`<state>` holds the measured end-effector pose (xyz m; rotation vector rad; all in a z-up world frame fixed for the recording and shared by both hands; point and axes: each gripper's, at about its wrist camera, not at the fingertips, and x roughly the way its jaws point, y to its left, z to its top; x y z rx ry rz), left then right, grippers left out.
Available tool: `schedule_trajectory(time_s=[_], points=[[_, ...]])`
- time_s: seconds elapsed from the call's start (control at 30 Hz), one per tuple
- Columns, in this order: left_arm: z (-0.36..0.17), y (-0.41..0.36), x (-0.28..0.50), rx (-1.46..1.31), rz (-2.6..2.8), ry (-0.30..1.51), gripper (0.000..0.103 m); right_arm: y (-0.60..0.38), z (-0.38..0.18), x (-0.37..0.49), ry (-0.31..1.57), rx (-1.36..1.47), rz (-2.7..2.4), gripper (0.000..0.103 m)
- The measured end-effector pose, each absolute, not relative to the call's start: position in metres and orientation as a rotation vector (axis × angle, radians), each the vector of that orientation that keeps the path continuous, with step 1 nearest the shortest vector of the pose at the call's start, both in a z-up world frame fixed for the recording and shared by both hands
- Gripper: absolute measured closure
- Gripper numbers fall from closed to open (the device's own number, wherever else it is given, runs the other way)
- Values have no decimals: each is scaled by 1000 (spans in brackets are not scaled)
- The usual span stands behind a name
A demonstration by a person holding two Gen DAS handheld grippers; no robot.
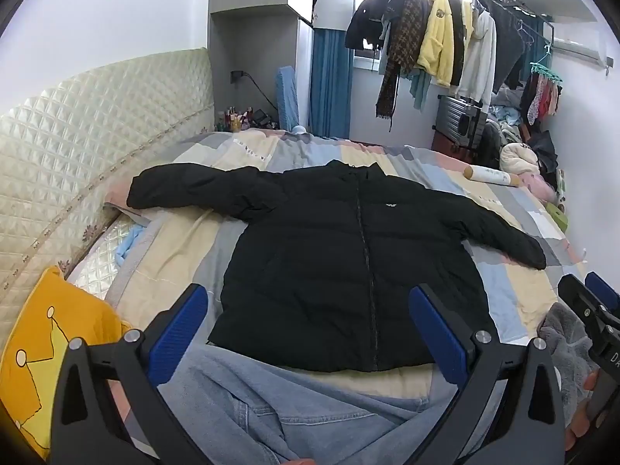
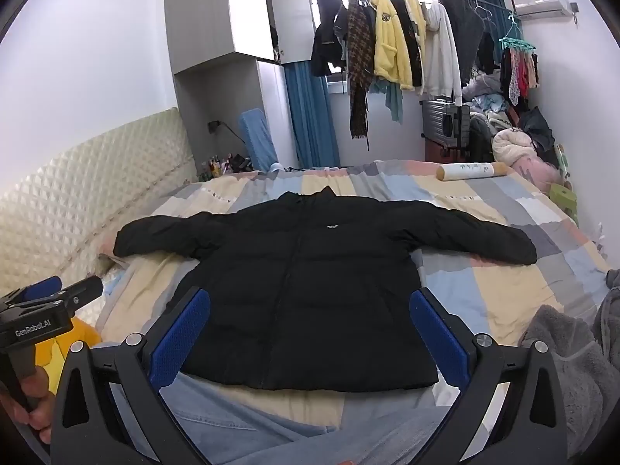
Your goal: Fold large clothes
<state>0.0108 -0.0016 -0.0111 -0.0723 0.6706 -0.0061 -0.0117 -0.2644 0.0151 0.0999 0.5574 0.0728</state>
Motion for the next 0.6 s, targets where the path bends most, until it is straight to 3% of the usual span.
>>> schedule_trajectory(time_s=[0.6], points=[[-37,-3,35,-62,-13,697,0,-268,-14,16,585,91,74,0]])
